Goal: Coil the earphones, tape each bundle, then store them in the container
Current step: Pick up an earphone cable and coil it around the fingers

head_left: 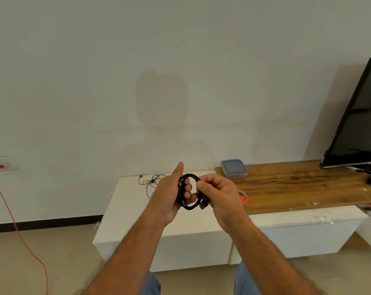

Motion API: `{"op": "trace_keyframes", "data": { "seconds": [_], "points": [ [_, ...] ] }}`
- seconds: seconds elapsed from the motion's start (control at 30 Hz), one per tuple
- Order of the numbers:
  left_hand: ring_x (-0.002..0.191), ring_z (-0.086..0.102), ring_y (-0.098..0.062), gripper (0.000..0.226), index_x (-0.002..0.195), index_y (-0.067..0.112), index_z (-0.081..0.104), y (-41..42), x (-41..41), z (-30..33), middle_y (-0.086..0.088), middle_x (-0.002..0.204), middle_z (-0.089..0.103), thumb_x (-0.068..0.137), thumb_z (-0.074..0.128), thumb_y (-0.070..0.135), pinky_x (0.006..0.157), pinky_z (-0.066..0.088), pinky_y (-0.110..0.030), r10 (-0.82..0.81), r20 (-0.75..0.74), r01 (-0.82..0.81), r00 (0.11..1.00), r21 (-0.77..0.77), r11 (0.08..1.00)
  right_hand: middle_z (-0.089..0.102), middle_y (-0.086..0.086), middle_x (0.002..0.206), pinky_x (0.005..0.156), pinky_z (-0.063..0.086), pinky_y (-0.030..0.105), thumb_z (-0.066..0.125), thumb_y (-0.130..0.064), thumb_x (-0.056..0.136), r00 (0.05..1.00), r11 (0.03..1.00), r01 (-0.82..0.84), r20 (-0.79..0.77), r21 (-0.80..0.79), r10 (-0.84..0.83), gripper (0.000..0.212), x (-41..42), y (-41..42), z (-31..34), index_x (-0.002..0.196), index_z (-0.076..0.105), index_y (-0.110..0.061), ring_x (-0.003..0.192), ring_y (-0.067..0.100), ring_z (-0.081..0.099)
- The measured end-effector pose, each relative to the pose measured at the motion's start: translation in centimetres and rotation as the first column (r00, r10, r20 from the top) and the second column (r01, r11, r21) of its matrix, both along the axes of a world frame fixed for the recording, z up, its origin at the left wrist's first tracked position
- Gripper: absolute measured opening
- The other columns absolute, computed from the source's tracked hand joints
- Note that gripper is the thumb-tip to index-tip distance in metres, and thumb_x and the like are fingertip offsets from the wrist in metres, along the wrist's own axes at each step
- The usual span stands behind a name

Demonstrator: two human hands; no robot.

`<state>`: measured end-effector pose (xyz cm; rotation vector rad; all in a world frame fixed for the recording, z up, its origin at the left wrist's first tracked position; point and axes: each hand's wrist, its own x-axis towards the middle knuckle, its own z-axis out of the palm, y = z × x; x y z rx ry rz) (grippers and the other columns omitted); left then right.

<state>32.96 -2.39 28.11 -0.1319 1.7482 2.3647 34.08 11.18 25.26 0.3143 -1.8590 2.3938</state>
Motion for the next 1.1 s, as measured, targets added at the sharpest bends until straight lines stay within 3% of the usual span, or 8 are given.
{"op": "trace_keyframes", "data": {
  "seconds": [0.2,0.3,0.37,0.7,0.9,1.1],
  "points": [
    [0.072,0.070,-0.021,0.044,0.099,0.002,0.068,-0.1,-0.9,-2.0,-0.008,0.082,0.072,0.100,0.048,0.041,0.077,0.058,-0.039,0.008,0.043,-0.009,0.999,0.015,1.000,0.065,0.012,0.069,0.050,0.047,0.031,0.063,-0.004,0.090,0.996,0.999,0.027,0.080,0.046,-0.030,0.011,-1.3,1.1,-0.9,0.084,0.071,-0.007,0.061,0.023,0.057],
    [0.089,0.072,-0.025,0.042,0.103,0.007,0.071,-0.5,-1.5,-3.3,-0.009,0.097,0.075,0.098,0.050,0.044,0.085,0.057,-0.043,0.008,0.039,-0.004,0.999,-0.089,0.996,0.065,0.013,0.070,0.053,0.050,0.033,0.065,-0.006,0.090,0.992,0.996,0.022,0.120,0.092,-0.033,0.007,-2.2,1.7,-1.8,0.087,0.072,-0.006,0.065,0.027,0.059],
    [0.094,0.072,-0.026,0.040,0.103,0.009,0.071,-0.7,-1.9,-4.0,-0.010,0.099,0.075,0.096,0.053,0.044,0.079,0.058,-0.041,0.004,0.044,0.001,0.999,-0.113,0.994,0.065,0.013,0.070,0.055,0.051,0.033,0.065,-0.008,0.090,0.988,0.993,0.013,0.148,0.117,-0.030,0.006,-3.0,2.0,-2.5,0.089,0.071,-0.005,0.067,0.028,0.060],
    [0.086,0.071,-0.022,0.016,0.105,0.007,0.067,0.0,-8.5,-12.0,-0.011,0.097,0.072,0.097,0.057,0.017,0.081,0.059,-0.040,-0.006,0.153,0.034,0.988,-0.180,0.983,0.060,0.013,0.068,0.052,0.049,0.035,0.067,-0.005,0.088,0.915,0.990,0.006,0.399,0.144,-0.064,0.007,-10.6,3.5,-10.4,0.088,0.069,0.001,0.057,0.025,0.055],
    [0.081,0.071,-0.021,0.024,0.120,0.007,0.057,2.0,-15.4,-20.2,-0.009,0.095,0.072,0.097,0.057,0.011,0.078,0.059,-0.037,0.020,0.345,0.046,0.938,-0.182,0.982,0.059,0.013,0.067,0.052,0.048,0.035,0.065,-0.005,0.087,0.803,0.982,0.037,0.579,0.186,-0.140,0.006,-17.0,4.7,-18.7,0.084,0.068,0.000,0.052,0.022,0.054],
    [0.080,0.066,-0.021,0.023,0.117,0.005,0.059,4.4,-20.4,-26.9,-0.013,0.094,0.069,0.094,0.056,0.003,0.070,0.055,-0.031,0.064,0.418,0.066,0.906,-0.291,0.954,0.060,0.011,0.064,0.050,0.049,0.035,0.066,-0.005,0.086,0.712,0.952,0.033,0.661,0.305,-0.237,0.007,-21.8,5.8,-25.0,0.080,0.068,-0.001,0.050,0.023,0.055]
  ]
}}
